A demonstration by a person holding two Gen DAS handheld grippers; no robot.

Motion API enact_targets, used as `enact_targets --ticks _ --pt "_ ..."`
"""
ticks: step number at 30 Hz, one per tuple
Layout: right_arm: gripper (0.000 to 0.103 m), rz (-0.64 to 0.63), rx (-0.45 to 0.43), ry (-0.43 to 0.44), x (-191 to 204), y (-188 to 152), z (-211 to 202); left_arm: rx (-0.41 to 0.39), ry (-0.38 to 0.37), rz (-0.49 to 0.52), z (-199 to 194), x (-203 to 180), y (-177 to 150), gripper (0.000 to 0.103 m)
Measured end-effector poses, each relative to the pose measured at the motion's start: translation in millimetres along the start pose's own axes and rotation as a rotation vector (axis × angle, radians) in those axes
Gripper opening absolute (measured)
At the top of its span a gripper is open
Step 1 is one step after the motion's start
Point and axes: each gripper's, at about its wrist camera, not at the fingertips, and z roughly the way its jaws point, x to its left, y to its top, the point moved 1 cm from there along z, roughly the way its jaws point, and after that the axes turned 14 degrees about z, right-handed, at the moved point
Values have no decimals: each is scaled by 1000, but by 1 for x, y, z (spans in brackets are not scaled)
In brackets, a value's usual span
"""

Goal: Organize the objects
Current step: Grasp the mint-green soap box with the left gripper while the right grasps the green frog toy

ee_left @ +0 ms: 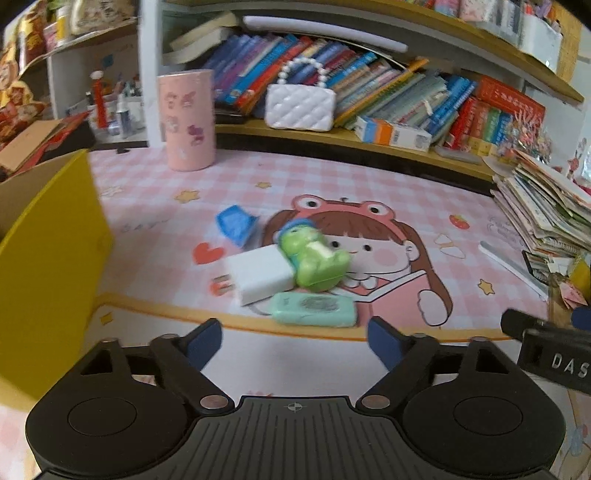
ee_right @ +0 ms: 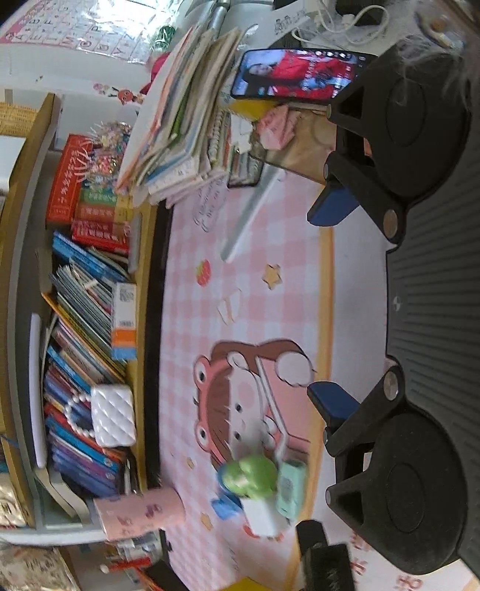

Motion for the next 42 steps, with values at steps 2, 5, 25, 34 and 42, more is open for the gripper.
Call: enact_targets --ticks 2,5,25,34,42 --pt "91 9 -6 -1 -2 6 3 1 -10 12 8 -6 4 75" --pt "91 11 -7 0 -1 10 8 13 -4 28 22 -12 8 74" --pt "91 -4 60 143 31 21 37 47 19 -10 7 18 -2 69" --pt "80 -54 141 331 112 32 94 55 61 -118 -53 54 -28 69" --pt "45 -149 250 370 145 21 129 30 85 -141 -74 60 -33 69"
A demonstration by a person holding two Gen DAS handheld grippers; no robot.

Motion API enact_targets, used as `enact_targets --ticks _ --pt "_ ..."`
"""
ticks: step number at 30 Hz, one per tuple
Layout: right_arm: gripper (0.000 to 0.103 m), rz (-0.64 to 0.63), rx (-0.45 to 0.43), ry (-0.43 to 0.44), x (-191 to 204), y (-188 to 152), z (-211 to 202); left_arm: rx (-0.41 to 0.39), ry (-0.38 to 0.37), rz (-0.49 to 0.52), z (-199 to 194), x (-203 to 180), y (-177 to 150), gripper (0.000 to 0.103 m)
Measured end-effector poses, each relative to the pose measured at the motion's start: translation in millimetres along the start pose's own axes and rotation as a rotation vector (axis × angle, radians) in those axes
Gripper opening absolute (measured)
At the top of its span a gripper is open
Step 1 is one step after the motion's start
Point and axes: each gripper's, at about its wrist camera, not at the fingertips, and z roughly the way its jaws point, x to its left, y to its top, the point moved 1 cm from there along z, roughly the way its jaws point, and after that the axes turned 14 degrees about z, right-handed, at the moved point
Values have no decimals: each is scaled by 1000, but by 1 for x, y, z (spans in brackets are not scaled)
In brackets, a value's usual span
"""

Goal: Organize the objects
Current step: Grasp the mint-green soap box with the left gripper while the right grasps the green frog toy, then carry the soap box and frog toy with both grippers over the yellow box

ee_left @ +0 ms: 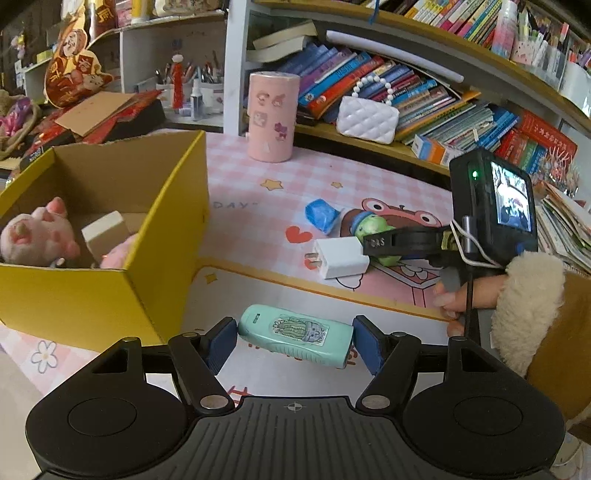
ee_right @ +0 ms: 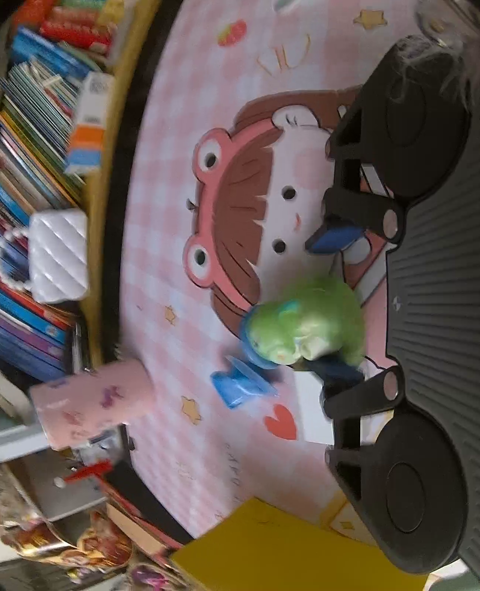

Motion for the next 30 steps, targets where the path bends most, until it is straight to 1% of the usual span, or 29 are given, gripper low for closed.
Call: enact_targets --ticks 1,3,7,10,14,21,26,30 --pt "40 -8 -4 -4 1 0 0 -4 0 -2 -2 0 0 69" --pt "38 42 -8 11 -5 0 -5 -14 -4 -2 -4 0 0 69" --pt "38 83 -72 5 -14 -6 -33 -27 -28 1 -7 -1 -1 69" --pt "38 74 -97 10 -16 -14 -58 -37 -55 12 -9 -3 -2 69" --pt "38 60 -114 -5 -18 -34 -91 -61 -87 50 -13 -9 -5 69" --pt "38 157 -150 -64 -22 -73 -151 -96 -154 86 -30 -6 -13 69" --pt "38 177 -169 -67 -8 -108 -185 -108 -192 117 -42 2 -25 69" --pt "38 173 -169 -90 8 -130 -199 -120 -226 138 -53 12 -35 69"
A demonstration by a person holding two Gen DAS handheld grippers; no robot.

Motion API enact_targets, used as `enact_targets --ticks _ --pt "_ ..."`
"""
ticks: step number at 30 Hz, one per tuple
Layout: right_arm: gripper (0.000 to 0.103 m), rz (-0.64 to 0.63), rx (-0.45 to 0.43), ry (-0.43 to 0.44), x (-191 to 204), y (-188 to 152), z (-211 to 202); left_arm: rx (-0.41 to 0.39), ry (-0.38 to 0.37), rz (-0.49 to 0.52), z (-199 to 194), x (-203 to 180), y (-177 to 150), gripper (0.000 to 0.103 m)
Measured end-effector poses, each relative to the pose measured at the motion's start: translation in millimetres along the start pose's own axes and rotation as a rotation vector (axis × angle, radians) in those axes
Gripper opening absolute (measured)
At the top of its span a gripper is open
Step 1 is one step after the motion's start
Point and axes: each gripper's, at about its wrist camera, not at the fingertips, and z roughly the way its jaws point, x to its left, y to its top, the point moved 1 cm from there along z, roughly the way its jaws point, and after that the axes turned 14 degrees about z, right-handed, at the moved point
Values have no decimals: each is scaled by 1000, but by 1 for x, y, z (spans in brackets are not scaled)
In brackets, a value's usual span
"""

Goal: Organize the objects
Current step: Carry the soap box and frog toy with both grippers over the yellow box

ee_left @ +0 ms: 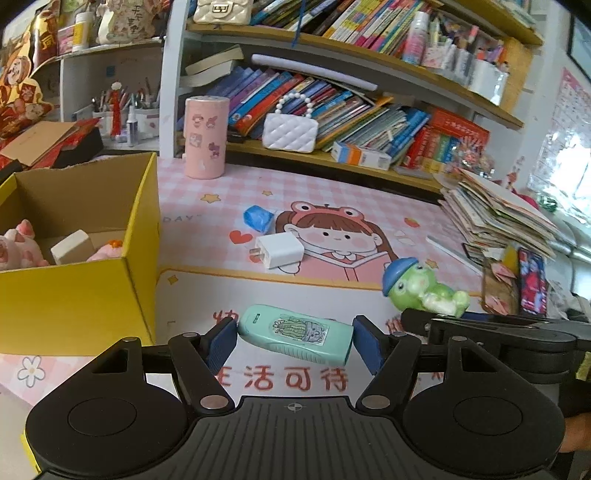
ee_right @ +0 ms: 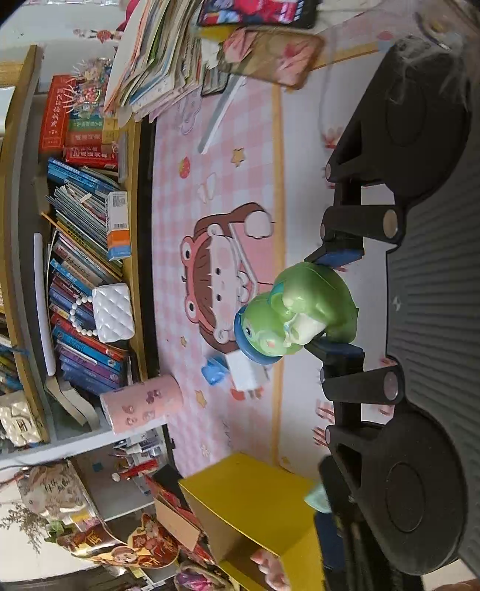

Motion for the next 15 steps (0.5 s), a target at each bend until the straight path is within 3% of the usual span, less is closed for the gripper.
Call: enact_targets --ticks 7,15 --pt "38 -14 -2 -23 35 -34 -26 -11 -13 -16 -39 29 -26 69" --pt "38 -55 47 -12 84 -84 -45 -10 35 -88 -85 78 -61 69"
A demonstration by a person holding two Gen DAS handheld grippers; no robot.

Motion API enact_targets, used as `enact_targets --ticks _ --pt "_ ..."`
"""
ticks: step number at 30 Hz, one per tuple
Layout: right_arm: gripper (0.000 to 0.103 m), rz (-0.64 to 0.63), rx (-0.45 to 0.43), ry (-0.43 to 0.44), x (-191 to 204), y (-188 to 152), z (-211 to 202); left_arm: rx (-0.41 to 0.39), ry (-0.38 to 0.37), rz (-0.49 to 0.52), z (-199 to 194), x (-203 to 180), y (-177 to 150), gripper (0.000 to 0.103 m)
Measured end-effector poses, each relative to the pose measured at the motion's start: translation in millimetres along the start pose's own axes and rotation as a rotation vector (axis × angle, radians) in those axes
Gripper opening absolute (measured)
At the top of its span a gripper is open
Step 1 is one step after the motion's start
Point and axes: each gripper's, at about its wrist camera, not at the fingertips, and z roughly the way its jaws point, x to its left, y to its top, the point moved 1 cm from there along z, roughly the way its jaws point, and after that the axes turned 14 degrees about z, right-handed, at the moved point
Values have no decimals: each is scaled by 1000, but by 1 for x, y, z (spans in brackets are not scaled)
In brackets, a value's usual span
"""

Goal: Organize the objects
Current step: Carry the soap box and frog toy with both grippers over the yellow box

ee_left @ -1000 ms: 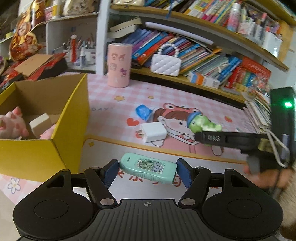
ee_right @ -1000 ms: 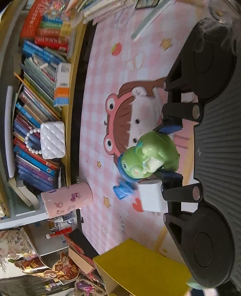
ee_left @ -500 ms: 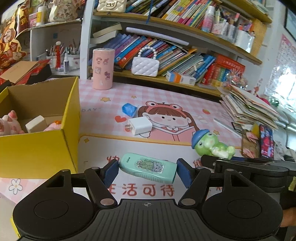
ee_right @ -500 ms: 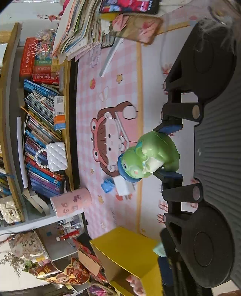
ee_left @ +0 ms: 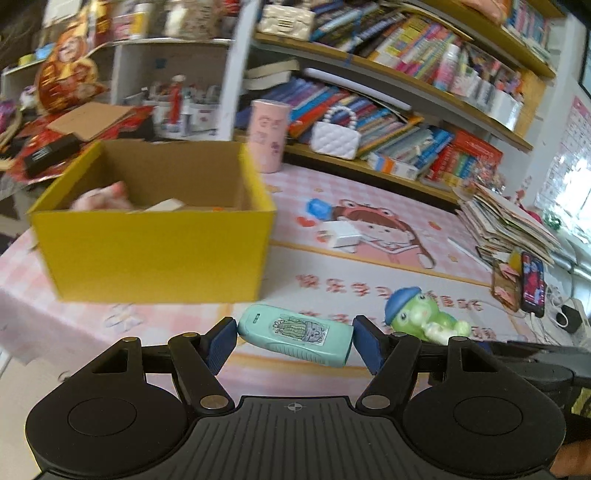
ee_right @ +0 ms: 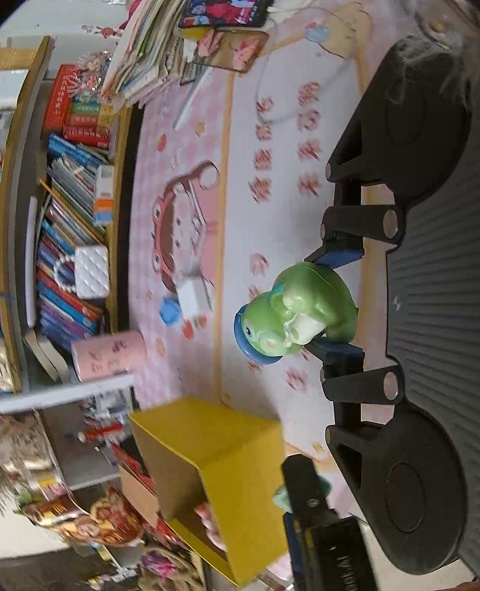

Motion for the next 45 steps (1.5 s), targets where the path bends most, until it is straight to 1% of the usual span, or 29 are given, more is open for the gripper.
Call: enact_targets --ticks 4,11,15,20,26,30,38,41,45 --pt "38 -8 19 17 25 -20 -5 0 30 -22 -21 25 -15 69" --pt "38 -59 56 82 72 -51 -9 -14 95 -47 -53 59 -35 69" --pt "38 -83 68 114 95 -63 -11 -29 134 -68 -69 76 -42 69" --pt "38 -112 65 143 115 -70 -16 -46 149 -76 -81 88 -47 69" --pt "38 -132 48 153 131 -73 -23 -83 163 -96 -96 101 -52 69" --pt "38 -156 54 161 141 -75 -24 -98 180 -123 -103 109 -54 69" --pt "38 -204 49 175 152 -73 -20 -122 196 -131 -101 114 -49 69" --pt "38 -216 3 191 156 -65 -19 -150 216 -108 -100 115 -37 69" --pt "38 -219 -72 219 165 -39 -13 -198 244 -81 -96 123 -10 69"
